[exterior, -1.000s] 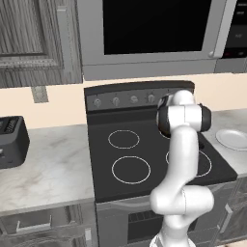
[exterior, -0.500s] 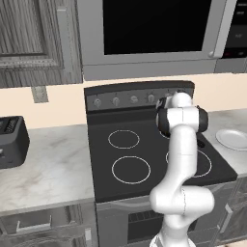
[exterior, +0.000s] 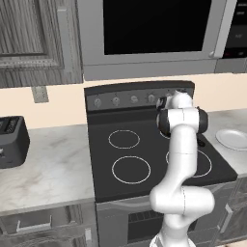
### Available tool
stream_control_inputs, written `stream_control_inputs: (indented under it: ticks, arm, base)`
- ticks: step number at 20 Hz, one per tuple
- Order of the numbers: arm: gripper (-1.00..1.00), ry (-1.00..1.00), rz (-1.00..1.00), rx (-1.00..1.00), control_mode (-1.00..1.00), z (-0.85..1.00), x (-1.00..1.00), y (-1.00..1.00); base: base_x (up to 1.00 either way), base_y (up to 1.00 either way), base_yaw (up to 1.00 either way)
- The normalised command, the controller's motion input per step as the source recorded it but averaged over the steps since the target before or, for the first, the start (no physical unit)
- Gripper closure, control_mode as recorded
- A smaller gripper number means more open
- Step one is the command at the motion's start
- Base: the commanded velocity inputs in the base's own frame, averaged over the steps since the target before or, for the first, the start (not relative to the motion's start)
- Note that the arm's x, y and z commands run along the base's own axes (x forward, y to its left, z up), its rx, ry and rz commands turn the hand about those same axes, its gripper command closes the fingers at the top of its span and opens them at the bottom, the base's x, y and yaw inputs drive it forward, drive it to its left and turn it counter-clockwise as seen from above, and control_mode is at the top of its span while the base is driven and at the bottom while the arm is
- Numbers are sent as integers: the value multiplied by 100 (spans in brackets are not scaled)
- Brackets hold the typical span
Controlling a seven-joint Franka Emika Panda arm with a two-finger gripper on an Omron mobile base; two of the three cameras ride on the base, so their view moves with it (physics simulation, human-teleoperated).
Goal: Place the fish on the plate and place the avocado on the same plate.
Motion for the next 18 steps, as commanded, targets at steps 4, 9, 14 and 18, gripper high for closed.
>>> stream_control_inputs:
  ticks: [4, 9, 14, 18]
  arm:
    - [100, -11, -4, 0, -100, -41, -30, -1]
    - [100, -21, -9, 0, -100, -27, -28, -3]
    - [100, -27, -18, 2, -100, 0, -26, -16]
    - [100, -8, -24, 15, -100, 7, -21, -26]
  base:
    - [0, 0, 0]
    - [0, 0, 0]
    - [0, 0, 0]
    - [0, 0, 0]
